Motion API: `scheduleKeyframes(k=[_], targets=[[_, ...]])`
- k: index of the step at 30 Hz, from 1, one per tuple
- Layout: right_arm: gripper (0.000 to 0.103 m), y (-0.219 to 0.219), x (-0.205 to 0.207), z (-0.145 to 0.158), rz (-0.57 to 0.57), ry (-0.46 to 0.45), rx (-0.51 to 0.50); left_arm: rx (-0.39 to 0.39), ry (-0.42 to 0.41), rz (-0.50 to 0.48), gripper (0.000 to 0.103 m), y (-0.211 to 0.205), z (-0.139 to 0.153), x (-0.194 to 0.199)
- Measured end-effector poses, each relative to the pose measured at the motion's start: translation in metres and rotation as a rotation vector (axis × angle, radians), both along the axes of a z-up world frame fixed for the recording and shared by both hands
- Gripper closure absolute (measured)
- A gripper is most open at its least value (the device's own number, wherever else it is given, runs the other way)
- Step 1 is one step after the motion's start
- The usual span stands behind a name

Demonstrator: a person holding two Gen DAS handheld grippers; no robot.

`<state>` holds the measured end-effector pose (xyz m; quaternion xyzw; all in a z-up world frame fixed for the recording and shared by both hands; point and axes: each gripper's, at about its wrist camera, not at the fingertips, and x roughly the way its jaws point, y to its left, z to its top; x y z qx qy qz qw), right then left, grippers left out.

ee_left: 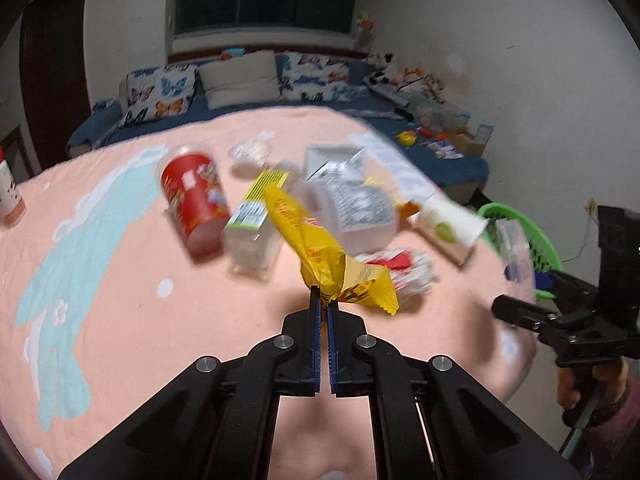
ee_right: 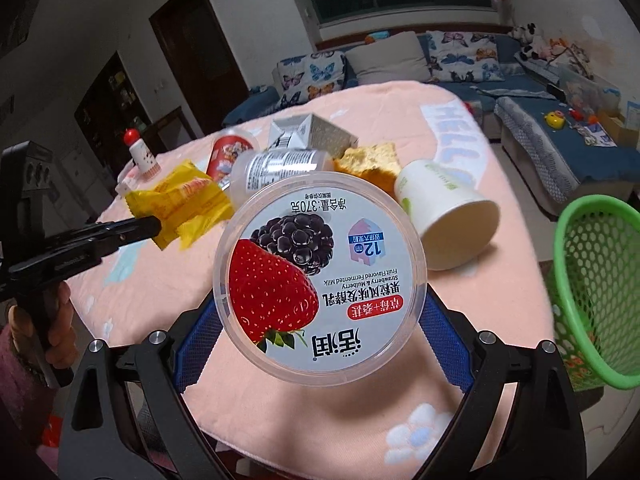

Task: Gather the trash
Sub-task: 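Drop yellow packet into green basket with left tool while right tool drops yogurt tub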

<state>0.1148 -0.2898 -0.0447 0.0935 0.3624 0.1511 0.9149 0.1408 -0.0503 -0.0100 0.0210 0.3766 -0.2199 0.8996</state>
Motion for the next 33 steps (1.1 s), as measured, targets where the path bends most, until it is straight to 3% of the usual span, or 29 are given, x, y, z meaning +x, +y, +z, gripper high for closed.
scheduleKeyframes(k=[6,15,23,27,33], targets=[[0.012,-0.023,-0.017,0.013,-0.056,-0.032,0.006,-0.038,-0.059,-0.105,0.100,-0.036,0.031,-0.011],[0.012,-0.070,-0.045,0.022,-0.175,-0.059,-0.010,-0.099,-0.027,-0.301,0.100,-0.126,0.047,0.015],[0.012,-0.140,-0.076,0.024,-0.346,-0.051,-0.053,-0.128,0.054,-0.449,0.100,-0.228,0.033,0.045],[0.012,-0.177,-0.086,0.020,-0.428,-0.040,-0.064,-0.095,0.088,-0.517,0.099,-0.281,0.018,0.047],[0.012,-0.228,-0.092,0.007,-0.535,-0.002,-0.074,-0.044,0.142,-0.560,0.081,-0.332,-0.009,0.050]])
